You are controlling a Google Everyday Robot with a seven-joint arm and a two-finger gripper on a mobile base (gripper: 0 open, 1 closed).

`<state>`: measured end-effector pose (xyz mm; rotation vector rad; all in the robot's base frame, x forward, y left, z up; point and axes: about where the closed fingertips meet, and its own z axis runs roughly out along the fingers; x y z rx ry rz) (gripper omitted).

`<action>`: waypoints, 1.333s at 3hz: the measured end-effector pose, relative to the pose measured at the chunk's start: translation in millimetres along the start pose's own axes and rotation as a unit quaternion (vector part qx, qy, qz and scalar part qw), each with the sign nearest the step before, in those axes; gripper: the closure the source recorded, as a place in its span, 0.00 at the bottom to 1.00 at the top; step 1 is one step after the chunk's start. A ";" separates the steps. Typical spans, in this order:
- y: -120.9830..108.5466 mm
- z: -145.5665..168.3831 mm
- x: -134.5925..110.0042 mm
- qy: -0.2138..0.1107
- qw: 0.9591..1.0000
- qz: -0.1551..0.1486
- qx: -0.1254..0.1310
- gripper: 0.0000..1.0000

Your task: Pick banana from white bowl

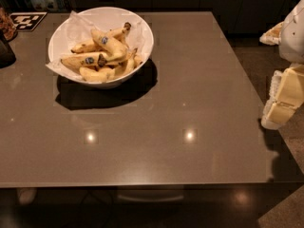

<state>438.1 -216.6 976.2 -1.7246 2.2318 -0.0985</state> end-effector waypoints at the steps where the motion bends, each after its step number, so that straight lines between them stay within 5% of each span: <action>1: 0.0 0.0 0.0 0.000 1.000 0.000 0.000 0.00; 3: -10.6 -3.1 -30.7 0.052 0.998 0.020 0.031 0.00; 4: -24.5 -3.7 -75.6 0.066 0.997 0.008 0.038 0.00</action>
Offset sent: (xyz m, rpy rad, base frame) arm 0.0037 0.0119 0.0018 -0.1064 -0.0464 -0.0805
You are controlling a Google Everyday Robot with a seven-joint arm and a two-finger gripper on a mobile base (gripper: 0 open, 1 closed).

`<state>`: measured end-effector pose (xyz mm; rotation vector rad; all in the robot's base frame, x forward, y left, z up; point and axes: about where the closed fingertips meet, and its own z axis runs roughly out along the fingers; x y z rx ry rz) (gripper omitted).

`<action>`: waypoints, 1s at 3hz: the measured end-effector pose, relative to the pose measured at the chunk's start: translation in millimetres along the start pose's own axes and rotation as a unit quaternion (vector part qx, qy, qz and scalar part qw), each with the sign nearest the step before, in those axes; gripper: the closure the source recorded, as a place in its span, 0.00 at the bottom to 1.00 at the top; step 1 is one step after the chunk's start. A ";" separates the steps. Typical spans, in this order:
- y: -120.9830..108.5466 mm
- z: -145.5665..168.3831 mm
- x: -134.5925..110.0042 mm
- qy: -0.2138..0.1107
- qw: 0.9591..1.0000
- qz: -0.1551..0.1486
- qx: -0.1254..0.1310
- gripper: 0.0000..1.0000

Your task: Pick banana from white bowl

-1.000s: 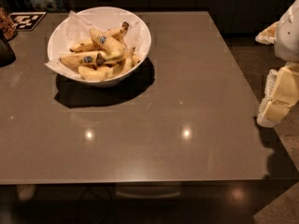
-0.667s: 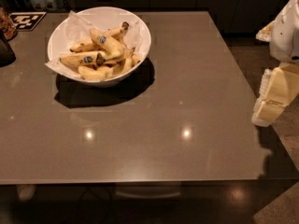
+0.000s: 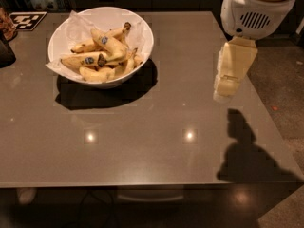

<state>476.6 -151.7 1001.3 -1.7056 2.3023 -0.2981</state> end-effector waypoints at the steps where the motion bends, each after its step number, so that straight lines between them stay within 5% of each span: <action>1: -0.2 -0.1 0.0 -0.001 1.000 0.000 0.001 0.00; 3: -17.8 4.5 -53.2 -0.002 1.000 0.028 -0.010 0.00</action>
Offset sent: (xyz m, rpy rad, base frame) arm 0.0248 0.0453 -0.0005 0.0396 0.0726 -0.1128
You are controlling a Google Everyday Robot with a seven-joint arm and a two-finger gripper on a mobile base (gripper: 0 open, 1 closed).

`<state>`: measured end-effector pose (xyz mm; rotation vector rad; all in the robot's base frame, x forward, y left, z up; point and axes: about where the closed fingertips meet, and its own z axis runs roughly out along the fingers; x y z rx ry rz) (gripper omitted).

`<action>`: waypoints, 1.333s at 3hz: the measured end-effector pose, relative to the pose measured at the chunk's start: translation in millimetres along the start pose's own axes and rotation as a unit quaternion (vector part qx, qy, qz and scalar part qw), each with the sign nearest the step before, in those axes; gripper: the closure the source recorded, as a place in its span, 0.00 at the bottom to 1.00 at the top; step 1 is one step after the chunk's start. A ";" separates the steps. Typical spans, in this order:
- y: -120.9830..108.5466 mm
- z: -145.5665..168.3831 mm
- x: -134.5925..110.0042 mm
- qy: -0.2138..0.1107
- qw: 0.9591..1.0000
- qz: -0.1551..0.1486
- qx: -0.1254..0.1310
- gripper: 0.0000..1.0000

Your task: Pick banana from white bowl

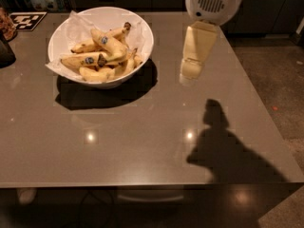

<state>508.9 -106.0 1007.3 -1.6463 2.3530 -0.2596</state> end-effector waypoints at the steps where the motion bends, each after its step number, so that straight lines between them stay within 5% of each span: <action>1: -5.7 -3.0 -24.2 -0.021 1.000 -0.004 -0.008 0.00; 2: -10.7 -6.6 -31.7 -0.036 0.999 -0.004 0.004 0.00; 4: -30.4 -3.7 -104.8 -0.036 0.999 0.016 0.033 0.00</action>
Offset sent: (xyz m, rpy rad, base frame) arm 0.0106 0.0178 0.0060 0.0332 0.0014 0.0182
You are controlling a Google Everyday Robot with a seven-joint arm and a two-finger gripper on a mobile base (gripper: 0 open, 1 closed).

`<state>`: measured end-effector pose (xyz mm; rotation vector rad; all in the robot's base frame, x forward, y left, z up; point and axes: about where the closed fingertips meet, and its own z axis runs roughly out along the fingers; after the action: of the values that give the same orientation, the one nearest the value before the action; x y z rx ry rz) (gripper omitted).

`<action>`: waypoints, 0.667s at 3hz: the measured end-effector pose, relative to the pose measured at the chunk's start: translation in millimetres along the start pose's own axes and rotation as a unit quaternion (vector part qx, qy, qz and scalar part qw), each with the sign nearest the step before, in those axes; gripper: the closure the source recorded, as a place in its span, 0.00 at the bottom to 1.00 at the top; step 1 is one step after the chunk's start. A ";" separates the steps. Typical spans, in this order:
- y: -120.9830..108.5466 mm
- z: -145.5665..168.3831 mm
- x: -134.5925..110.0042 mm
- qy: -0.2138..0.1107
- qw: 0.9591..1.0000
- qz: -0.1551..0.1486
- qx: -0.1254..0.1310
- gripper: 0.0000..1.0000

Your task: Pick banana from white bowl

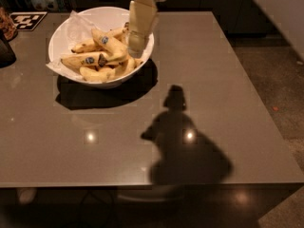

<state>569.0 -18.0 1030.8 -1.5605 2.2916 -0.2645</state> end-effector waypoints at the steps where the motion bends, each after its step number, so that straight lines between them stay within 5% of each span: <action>1: -1.7 14.8 -39.2 -0.002 1.000 -0.015 -0.003 0.00; 2: -1.1 16.0 -51.4 -0.028 0.999 -0.023 -0.002 0.00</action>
Offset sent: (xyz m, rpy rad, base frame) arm 0.0167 0.0293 -0.0091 0.0492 -0.0006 0.0536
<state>593.1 29.9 1026.0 -1.6025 2.2178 -0.2247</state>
